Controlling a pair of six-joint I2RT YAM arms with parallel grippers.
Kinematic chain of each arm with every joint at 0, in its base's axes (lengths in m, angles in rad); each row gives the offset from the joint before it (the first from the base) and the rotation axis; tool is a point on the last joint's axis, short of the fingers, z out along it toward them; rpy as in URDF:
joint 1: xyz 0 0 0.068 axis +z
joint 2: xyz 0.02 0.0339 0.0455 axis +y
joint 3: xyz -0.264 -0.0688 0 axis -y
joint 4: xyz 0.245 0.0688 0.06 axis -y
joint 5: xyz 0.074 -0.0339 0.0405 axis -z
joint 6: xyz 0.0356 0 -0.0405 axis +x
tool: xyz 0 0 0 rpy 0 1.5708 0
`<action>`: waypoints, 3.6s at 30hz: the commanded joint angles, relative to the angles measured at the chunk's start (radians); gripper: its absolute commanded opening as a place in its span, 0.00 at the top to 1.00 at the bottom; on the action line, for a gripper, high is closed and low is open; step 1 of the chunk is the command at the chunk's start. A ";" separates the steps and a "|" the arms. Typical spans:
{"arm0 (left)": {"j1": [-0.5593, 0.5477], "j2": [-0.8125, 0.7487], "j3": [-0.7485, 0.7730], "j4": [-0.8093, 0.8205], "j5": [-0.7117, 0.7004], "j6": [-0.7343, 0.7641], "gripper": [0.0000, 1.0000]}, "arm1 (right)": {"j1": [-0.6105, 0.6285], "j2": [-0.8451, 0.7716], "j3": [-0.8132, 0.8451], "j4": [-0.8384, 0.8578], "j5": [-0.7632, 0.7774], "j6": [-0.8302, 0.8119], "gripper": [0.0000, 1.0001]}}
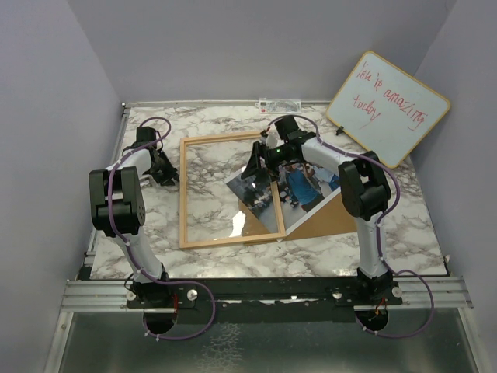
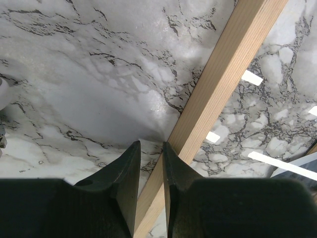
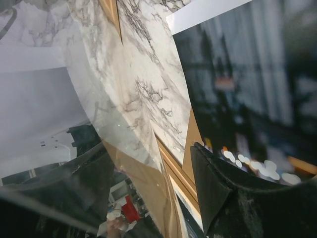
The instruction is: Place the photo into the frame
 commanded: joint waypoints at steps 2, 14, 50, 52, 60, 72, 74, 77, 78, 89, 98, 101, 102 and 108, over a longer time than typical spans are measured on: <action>0.000 0.023 0.013 -0.017 -0.032 0.013 0.74 | -0.002 0.013 0.044 -0.065 0.030 -0.036 0.30; -0.001 0.023 0.012 -0.018 -0.031 0.013 0.74 | -0.002 0.004 0.046 -0.102 0.133 -0.030 0.15; -0.001 0.016 0.021 -0.025 -0.036 0.011 0.74 | -0.001 -0.100 0.034 -0.238 0.541 -0.014 0.19; -0.001 0.017 0.023 -0.027 -0.038 0.011 0.74 | -0.001 -0.110 0.041 -0.251 0.562 -0.021 0.21; -0.001 0.014 0.030 -0.034 -0.043 0.010 0.73 | 0.000 -0.149 0.052 -0.287 0.603 -0.041 0.26; -0.001 0.012 0.033 -0.039 -0.040 0.009 0.71 | -0.001 -0.125 0.028 -0.263 0.611 -0.071 0.54; -0.001 0.013 0.032 -0.040 -0.037 0.008 0.71 | -0.001 -0.116 0.020 -0.260 0.607 -0.071 0.54; -0.001 0.016 0.031 -0.039 -0.030 0.008 0.71 | -0.001 -0.107 0.008 -0.240 0.594 -0.071 0.54; -0.001 0.018 0.030 -0.039 -0.027 0.008 0.71 | -0.001 -0.101 0.008 -0.238 0.589 -0.071 0.54; -0.001 0.019 0.026 -0.039 -0.009 0.008 0.71 | -0.001 -0.045 0.015 -0.220 0.588 -0.075 0.43; -0.001 0.025 0.020 -0.039 0.011 0.007 0.71 | -0.001 -0.017 0.012 -0.192 0.539 -0.075 0.43; -0.001 0.030 0.015 -0.039 0.021 0.005 0.71 | -0.002 -0.016 0.003 -0.165 0.500 -0.075 0.43; -0.001 0.031 0.015 -0.037 0.025 0.005 0.71 | -0.001 -0.017 -0.001 -0.155 0.488 -0.077 0.43; -0.002 0.037 0.010 -0.032 0.037 0.003 0.71 | -0.002 -0.018 -0.020 -0.093 0.416 -0.083 0.43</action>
